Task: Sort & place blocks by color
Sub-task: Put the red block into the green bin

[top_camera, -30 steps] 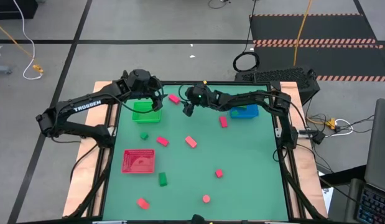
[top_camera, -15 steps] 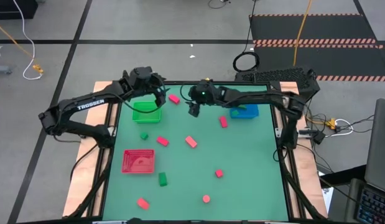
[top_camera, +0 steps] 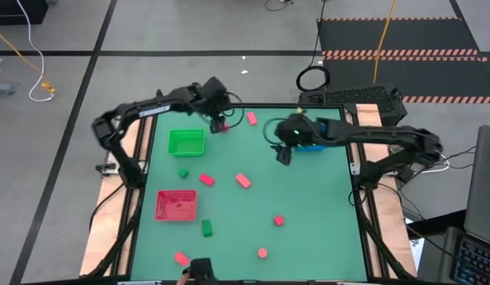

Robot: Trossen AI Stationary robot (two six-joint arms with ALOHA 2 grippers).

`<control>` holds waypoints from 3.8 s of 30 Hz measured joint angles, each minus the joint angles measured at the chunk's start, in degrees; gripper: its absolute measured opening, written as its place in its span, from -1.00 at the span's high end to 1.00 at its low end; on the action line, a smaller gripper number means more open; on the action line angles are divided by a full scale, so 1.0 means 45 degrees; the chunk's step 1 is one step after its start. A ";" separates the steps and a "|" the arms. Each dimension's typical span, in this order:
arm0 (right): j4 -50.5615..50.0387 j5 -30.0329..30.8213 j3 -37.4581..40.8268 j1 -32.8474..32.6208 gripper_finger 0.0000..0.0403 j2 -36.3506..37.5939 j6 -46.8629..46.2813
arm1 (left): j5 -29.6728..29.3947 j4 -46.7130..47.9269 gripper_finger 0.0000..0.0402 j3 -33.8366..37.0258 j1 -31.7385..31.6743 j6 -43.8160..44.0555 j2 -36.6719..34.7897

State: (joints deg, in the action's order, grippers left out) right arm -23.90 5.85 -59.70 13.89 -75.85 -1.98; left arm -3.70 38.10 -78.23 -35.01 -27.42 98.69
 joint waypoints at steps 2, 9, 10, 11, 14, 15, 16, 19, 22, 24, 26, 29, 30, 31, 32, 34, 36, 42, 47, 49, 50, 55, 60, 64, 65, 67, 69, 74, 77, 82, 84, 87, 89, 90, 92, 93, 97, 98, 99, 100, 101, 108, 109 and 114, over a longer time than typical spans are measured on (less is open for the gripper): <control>0.0962 0.0010 0.1324 -0.0195 -0.26 0.0895 -0.0295 | 0.0000 0.1766 -0.21 -0.1245 -0.0243 -0.0182 0.0989; 0.4186 0.0001 0.4943 -0.0589 -0.26 0.3349 -0.0999 | -0.0374 0.5184 -0.21 -0.3720 -0.0667 -0.1912 0.3518; 0.4448 0.0005 0.5227 -0.0626 -0.26 0.3592 -0.1069 | -0.0549 0.5201 -0.21 -0.3730 -0.0606 -0.2310 0.3670; 0.4603 0.0000 0.5473 -0.0668 -0.26 0.3801 -0.1078 | -0.0744 0.5191 -0.21 -0.3734 -0.0520 -0.2756 0.3764; 0.4952 -0.0005 0.6069 -0.0774 -0.26 0.4236 -0.1032 | -0.0975 0.5048 -0.21 -0.3751 -0.0181 -0.3773 0.3820; 0.4981 -0.0005 0.6202 -0.0792 -0.26 0.4333 -0.1025 | -0.0993 0.4938 -0.21 -0.3750 -0.0041 -0.4028 0.3819; 0.4989 -0.0004 0.6299 -0.0792 -0.26 0.4417 -0.1024 | -0.1064 0.4806 -0.21 -0.3728 0.0108 -0.4313 0.3824; 0.5046 0.0005 0.6473 -0.0777 -0.26 0.4534 -0.0987 | -0.1578 0.4686 -0.21 -0.3698 0.0462 -0.5013 0.3828; 0.5026 0.0005 0.6509 -0.0777 -0.26 0.4537 -0.0942 | -0.1564 0.4615 -0.21 -0.3698 0.0535 -0.5127 0.4007; 0.5031 0.0005 0.6509 -0.0777 -0.26 0.4539 -0.0941 | -0.1530 0.4925 -0.21 -0.3688 0.0442 -0.5091 0.4279; 0.5026 0.0005 0.6509 -0.0777 -0.26 0.4539 -0.0942 | -0.1535 0.5036 -0.21 -0.3688 0.0393 -0.5099 0.4603; 0.5022 0.0005 0.6509 -0.0782 -0.26 0.4539 -0.0990 | -0.1799 0.5013 -0.21 -0.3688 0.0337 -0.5134 0.5144; 0.4999 0.0005 0.6509 -0.0782 -0.26 0.4539 -0.1010 | -0.2068 0.4890 -0.21 -0.3688 0.0339 -0.5149 0.5304; 0.4972 0.0005 0.6509 -0.0782 -0.26 0.4539 -0.1043 | -0.2308 0.4783 -0.21 -0.3688 0.0342 -0.5161 0.5421; 0.4972 0.0005 0.6509 -0.0782 -0.26 0.4539 -0.1062 | -0.2405 0.4728 -0.21 -0.3683 0.0342 -0.5175 0.5519; 0.4974 0.0005 0.6509 -0.0782 -0.26 0.4539 -0.1069 | -0.2437 0.4582 -0.21 -0.3683 0.0342 -0.5174 0.5622; 0.4976 0.0005 0.6509 -0.0782 -0.26 0.4539 -0.1074 | -0.2424 0.4431 -0.21 -0.3683 0.0342 -0.5180 0.5635; 0.4980 0.0005 0.6509 -0.0779 -0.26 0.4539 -0.1078 | -0.1746 0.4040 -0.19 -0.3683 0.0357 -0.5002 0.5633; 0.4978 0.0005 0.6504 -0.0782 -0.26 0.4539 -0.1224 | -0.1569 0.4329 0.19 -0.3661 0.0422 -0.4671 0.5844; 0.4983 0.0007 0.6504 -0.0780 -0.26 0.4539 -0.1219 | -0.1574 0.4273 0.36 -0.3688 0.0478 -0.4568 0.5834; 0.4983 0.0010 0.6504 -0.0777 -0.26 0.4539 -0.1222 | -0.1577 0.4297 0.36 -0.3688 0.0478 -0.4520 0.5820; 0.4983 0.0015 0.6504 -0.0777 -0.26 0.4539 -0.1219 | -0.2188 0.4983 0.36 -0.3896 0.0623 -0.4148 0.5661; 0.4988 0.0017 0.6504 -0.0777 -0.26 0.4539 -0.1219 | -0.2414 0.6957 0.36 -0.5108 0.0720 -0.2834 0.5239; 0.4970 0.0017 0.6504 -0.0777 -0.26 0.4539 -0.1224 | -0.2317 0.8049 0.36 -0.5238 0.0769 -0.2115 0.4081; 0.4947 0.0015 0.6499 -0.0777 -0.26 0.4539 -0.1224 | -0.2216 0.8363 0.36 -0.5203 0.0774 -0.1959 0.3639; 0.4875 0.0015 0.6499 -0.0777 -0.26 0.4539 -0.1224 | -0.2145 0.8850 0.36 -0.5120 0.0755 -0.1627 0.2818; 0.4960 0.0015 0.6544 -0.0777 -0.26 0.4539 -0.1206 | -0.1855 0.8967 0.36 -0.4950 0.0680 -0.1237 0.1962; 0.4997 0.0019 0.6747 -0.0777 -0.26 0.4539 -0.1166 | -0.1144 0.9083 0.36 -0.3693 0.0620 -0.0349 -0.0006; 0.5022 0.0018 0.6919 -0.0777 -0.26 0.4539 -0.1333 | -0.1144 0.9164 0.36 -0.2322 0.0639 0.0163 -0.0815; 0.5062 0.0015 0.6975 -0.0782 -0.26 0.4535 -0.1409 | -0.1510 0.8622 0.36 0.0314 0.0551 0.0717 -0.1276; 0.5225 0.0015 0.6975 -0.0782 -0.26 0.4535 -0.1408 | -0.1508 0.8107 0.36 0.1231 0.0463 0.0712 -0.1276; 0.5518 0.0012 0.6975 -0.0787 -0.26 0.4539 -0.1385 | -0.1442 0.7319 0.36 0.2341 0.0400 0.0692 -0.1276; 0.5725 0.0010 0.6975 -0.0787 -0.26 0.4535 -0.1316 | -0.1424 0.7042 0.36 0.2737 0.0418 0.0609 -0.1270; 0.5821 0.0011 0.6975 -0.0783 -0.26 0.4535 -0.1257 | -0.1421 0.7029 0.36 0.2824 0.0417 0.0602 -0.1274; 0.5958 0.0011 0.6975 -0.0779 -0.26 0.4535 -0.1128 | -0.1413 0.7027 0.36 0.2864 0.0360 0.0681 -0.1277; 0.6029 0.0010 0.6975 -0.0779 -0.26 0.4535 -0.1108 | -0.1413 0.6999 0.35 0.2864 0.0347 0.0801 -0.1277; 0.6100 0.0010 0.6975 -0.0777 -0.26 0.4538 -0.1088 | -0.1408 0.6979 -0.10 0.2864 0.0378 0.1038 -0.1281; 0.6101 0.0010 0.6975 -0.0777 -0.26 0.4538 -0.1088 | -0.1404 0.6976 -0.25 0.2864 0.0399 0.1039 -0.1281; 0.6103 0.0010 0.6975 -0.0777 -0.26 0.4535 -0.1085 | -0.1404 0.6978 -0.38 0.2864 0.0415 0.1053 -0.1281; 0.6100 0.0010 0.6975 -0.0777 -0.26 0.4539 -0.1083 | -0.1409 0.6978 -0.50 0.2864 0.0448 0.1106 -0.1281; 0.6100 0.0010 0.6975 -0.0777 -0.26 0.4535 -0.1085 | -0.1423 0.6981 -0.60 0.2864 0.0467 0.1144 -0.1281; 0.6095 0.0010 0.6980 -0.0777 -0.26 0.4535 -0.1083 | -0.1554 0.7183 -0.85 0.2314 0.0838 0.1594 -0.1281; 0.6091 0.0010 0.6980 -0.0777 -0.26 0.4535 -0.1083 | -0.1411 0.7205 -0.83 0.2136 0.0971 0.1680 -0.1281; 0.6090 0.0010 0.6980 -0.0777 -0.26 0.4537 -0.1126 | -0.0483 0.7166 -0.69 0.1538 0.2105 0.2208 -0.1281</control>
State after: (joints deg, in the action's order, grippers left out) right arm 3.51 5.89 -28.29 10.39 -55.43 -7.04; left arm -5.88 70.35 -71.31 -25.54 -17.48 92.92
